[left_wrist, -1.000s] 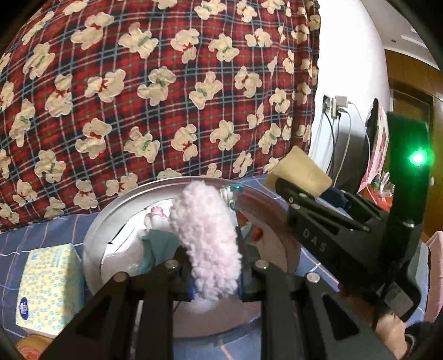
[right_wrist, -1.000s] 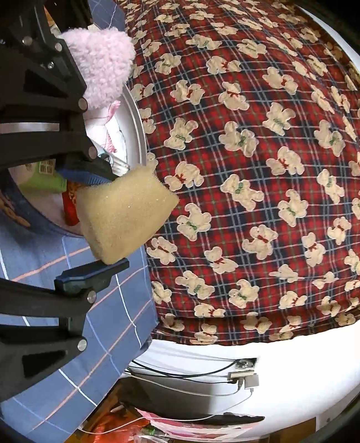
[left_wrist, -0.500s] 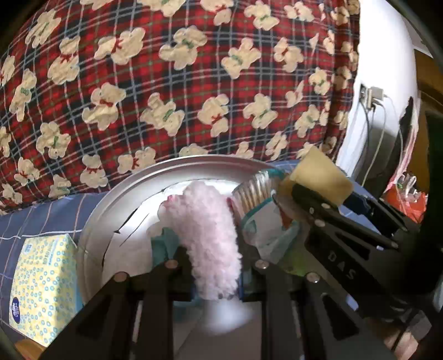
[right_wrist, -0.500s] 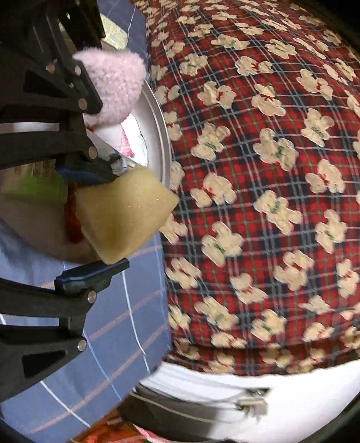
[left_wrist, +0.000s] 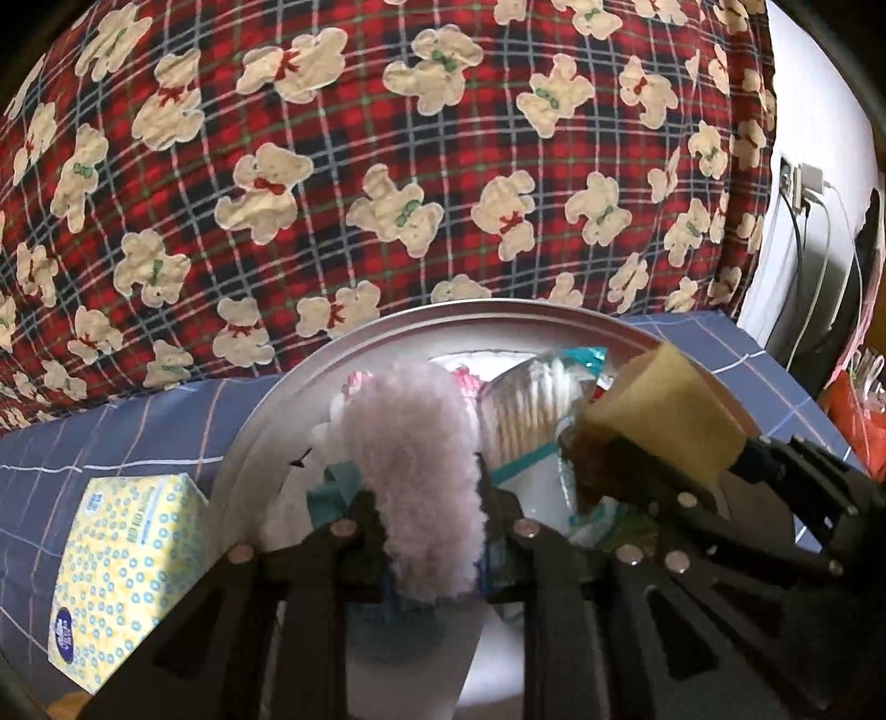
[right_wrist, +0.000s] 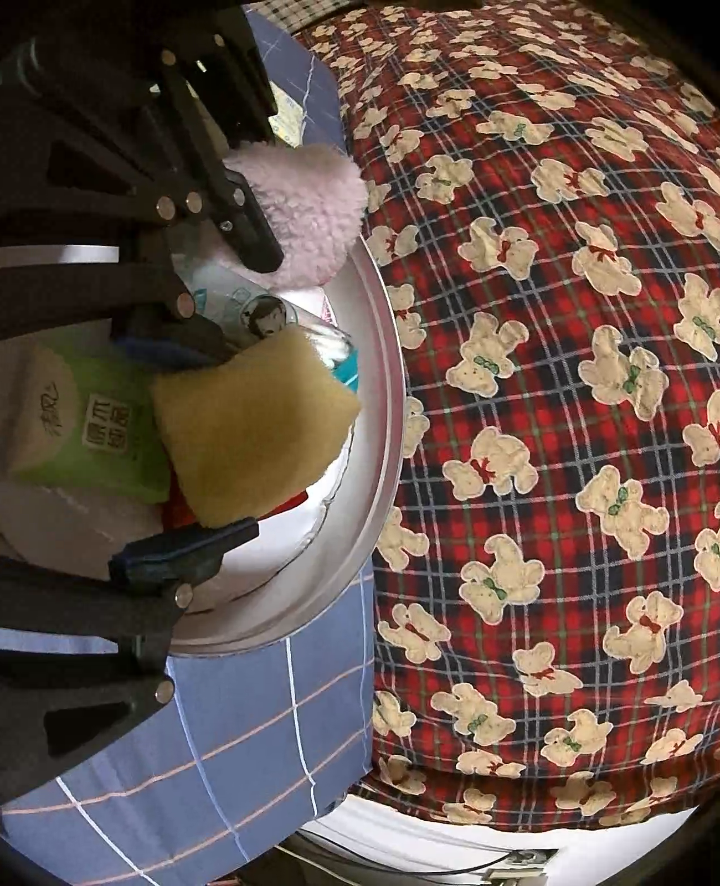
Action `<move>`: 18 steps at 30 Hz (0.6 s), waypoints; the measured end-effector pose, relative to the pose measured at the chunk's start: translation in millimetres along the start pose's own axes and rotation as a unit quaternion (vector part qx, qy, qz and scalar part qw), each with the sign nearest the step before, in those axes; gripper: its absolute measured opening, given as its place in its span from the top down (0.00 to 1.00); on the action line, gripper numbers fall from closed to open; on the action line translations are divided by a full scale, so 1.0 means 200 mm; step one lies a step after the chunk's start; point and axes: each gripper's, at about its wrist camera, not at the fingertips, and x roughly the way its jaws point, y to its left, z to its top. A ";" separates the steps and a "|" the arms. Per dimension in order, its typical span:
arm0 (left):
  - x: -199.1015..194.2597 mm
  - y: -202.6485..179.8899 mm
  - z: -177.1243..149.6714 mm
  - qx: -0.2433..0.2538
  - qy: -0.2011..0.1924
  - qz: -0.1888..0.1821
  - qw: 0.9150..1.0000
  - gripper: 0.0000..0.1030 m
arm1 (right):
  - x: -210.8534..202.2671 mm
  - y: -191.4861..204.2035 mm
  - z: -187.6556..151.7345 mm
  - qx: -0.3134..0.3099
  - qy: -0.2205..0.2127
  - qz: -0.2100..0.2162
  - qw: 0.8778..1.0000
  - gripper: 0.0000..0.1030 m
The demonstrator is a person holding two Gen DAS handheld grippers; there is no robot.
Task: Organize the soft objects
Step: 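Open the left tool dropping the sock into the tin while the right tool releases the sponge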
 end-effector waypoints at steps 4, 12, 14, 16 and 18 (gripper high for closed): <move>0.00 0.00 0.00 0.003 -0.004 0.000 1.000 0.81 | -0.01 0.00 0.00 0.001 0.000 0.001 1.000 0.48; -0.01 0.00 0.00 0.002 -0.008 -0.004 1.000 0.81 | -0.01 0.00 0.00 -0.003 0.000 0.006 1.000 0.48; -0.01 0.00 0.00 -0.004 -0.008 -0.006 1.000 0.81 | -0.02 0.00 0.00 -0.007 -0.001 0.007 1.000 0.48; -0.01 0.00 -0.01 -0.009 -0.009 -0.013 1.000 0.81 | -0.02 0.01 -0.01 -0.012 -0.001 0.007 1.000 0.48; -0.02 0.00 0.00 -0.006 -0.010 -0.013 1.000 0.80 | -0.01 0.00 -0.01 -0.017 0.003 0.002 1.000 0.47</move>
